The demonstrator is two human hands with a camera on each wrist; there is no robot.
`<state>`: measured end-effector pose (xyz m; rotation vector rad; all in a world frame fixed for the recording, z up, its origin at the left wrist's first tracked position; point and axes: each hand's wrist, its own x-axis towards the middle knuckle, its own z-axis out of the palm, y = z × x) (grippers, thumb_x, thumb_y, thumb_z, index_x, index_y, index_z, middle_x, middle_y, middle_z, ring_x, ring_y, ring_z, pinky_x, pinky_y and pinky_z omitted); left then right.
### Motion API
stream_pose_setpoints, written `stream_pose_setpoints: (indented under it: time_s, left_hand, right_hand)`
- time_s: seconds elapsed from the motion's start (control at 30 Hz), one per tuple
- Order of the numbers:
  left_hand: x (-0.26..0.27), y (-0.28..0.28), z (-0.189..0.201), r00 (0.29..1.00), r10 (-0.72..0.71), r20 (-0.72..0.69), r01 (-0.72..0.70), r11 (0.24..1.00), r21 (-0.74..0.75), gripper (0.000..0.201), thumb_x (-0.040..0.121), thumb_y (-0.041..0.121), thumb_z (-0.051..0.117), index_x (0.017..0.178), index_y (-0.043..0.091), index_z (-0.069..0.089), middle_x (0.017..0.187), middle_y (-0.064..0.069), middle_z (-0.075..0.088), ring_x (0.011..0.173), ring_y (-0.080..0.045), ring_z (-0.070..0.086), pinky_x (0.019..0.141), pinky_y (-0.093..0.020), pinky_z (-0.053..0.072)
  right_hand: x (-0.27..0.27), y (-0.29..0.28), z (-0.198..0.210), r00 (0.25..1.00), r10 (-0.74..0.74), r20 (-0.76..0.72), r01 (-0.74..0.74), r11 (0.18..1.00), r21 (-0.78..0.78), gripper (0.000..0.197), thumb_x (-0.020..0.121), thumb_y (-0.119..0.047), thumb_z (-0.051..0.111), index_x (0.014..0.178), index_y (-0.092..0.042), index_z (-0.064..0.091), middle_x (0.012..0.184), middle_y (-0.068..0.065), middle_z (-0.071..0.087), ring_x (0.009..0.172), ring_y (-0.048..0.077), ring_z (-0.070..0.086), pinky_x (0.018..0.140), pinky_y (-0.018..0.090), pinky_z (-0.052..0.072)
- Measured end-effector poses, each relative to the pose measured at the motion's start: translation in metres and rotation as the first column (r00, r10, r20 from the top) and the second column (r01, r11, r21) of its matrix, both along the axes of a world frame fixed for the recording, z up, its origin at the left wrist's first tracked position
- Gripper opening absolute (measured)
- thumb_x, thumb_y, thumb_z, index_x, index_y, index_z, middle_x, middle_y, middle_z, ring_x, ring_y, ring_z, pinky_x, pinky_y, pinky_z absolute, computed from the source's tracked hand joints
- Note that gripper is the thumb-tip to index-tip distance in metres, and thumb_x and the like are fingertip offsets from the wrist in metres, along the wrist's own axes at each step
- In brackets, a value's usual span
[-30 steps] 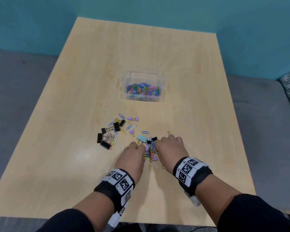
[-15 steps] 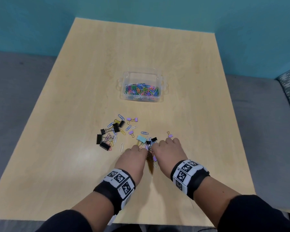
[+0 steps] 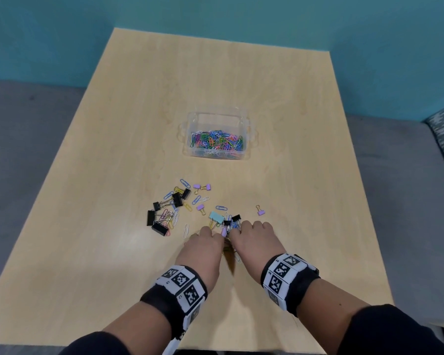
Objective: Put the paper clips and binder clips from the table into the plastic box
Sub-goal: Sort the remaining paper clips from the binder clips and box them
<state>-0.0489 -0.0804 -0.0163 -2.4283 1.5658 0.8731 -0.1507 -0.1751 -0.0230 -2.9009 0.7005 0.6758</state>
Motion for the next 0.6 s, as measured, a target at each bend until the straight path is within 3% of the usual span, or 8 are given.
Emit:
stream_pose_setpoints:
  time_s: [0.1,0.17,0.33,0.5,0.6]
  left_hand:
    - [0.002,0.001,0.001,1.000,0.007,-0.011,-0.007,1.000,-0.014,0.033,0.079,-0.002,0.045,0.108,0.013,0.046,0.112,-0.008,0.041,0.093,-0.027,0.049,0.068,-0.030,0.032]
    - [0.002,0.002,0.001,1.000,0.005,-0.019,-0.006,1.000,-0.019,0.033,0.079,-0.003,0.046,0.108,0.013,0.046,0.112,-0.008,0.041,0.093,-0.027,0.049,0.068,-0.030,0.032]
    - [0.001,0.003,0.001,0.999,-0.001,-0.050,0.000,1.000,-0.021,0.035,0.078,-0.004,0.045,0.108,0.013,0.045,0.113,-0.009,0.041,0.097,-0.027,0.048,0.069,-0.031,0.033]
    - [0.001,0.006,0.001,0.997,0.004,-0.074,-0.008,0.999,-0.047,0.033,0.075,-0.008,0.042,0.099,0.014,0.046,0.110,-0.007,0.040,0.085,-0.024,0.043,0.065,-0.031,0.030]
    - [0.008,0.007,-0.005,0.998,-0.011,-0.069,0.006,0.997,-0.074,0.037,0.074,-0.011,0.041,0.100,0.015,0.045,0.108,-0.005,0.041,0.084,-0.021,0.037,0.066,-0.030,0.029]
  right_hand:
    - [-0.001,0.002,-0.003,1.000,0.003,0.002,-0.003,0.997,-0.075,0.039,0.040,-0.003,0.044,0.075,-0.015,0.056,0.065,0.007,0.050,0.052,0.025,0.047,0.053,0.034,0.027]
    - [-0.003,0.002,-0.007,0.997,0.019,0.070,-0.012,0.995,-0.094,0.038,0.036,-0.002,0.043,0.070,-0.015,0.055,0.060,0.007,0.048,0.047,0.025,0.044,0.051,0.033,0.026]
    - [-0.009,0.001,-0.014,0.988,0.025,0.150,-0.010,0.994,-0.105,0.039,0.049,0.000,0.023,0.071,-0.014,0.053,0.061,0.007,0.047,0.047,0.025,0.043,0.050,0.032,0.032]
    - [-0.016,-0.007,-0.010,0.996,-0.010,0.086,0.012,1.000,-0.018,0.045,0.038,0.003,0.052,0.079,-0.016,0.049,0.067,0.004,0.045,0.052,0.024,0.037,0.053,0.033,0.027]
    - [-0.011,-0.023,-0.006,0.980,-0.153,0.125,0.136,0.982,0.132,0.038,0.058,0.004,0.054,0.081,-0.019,0.036,0.075,0.000,0.035,0.062,0.026,0.032,0.058,0.032,0.024]
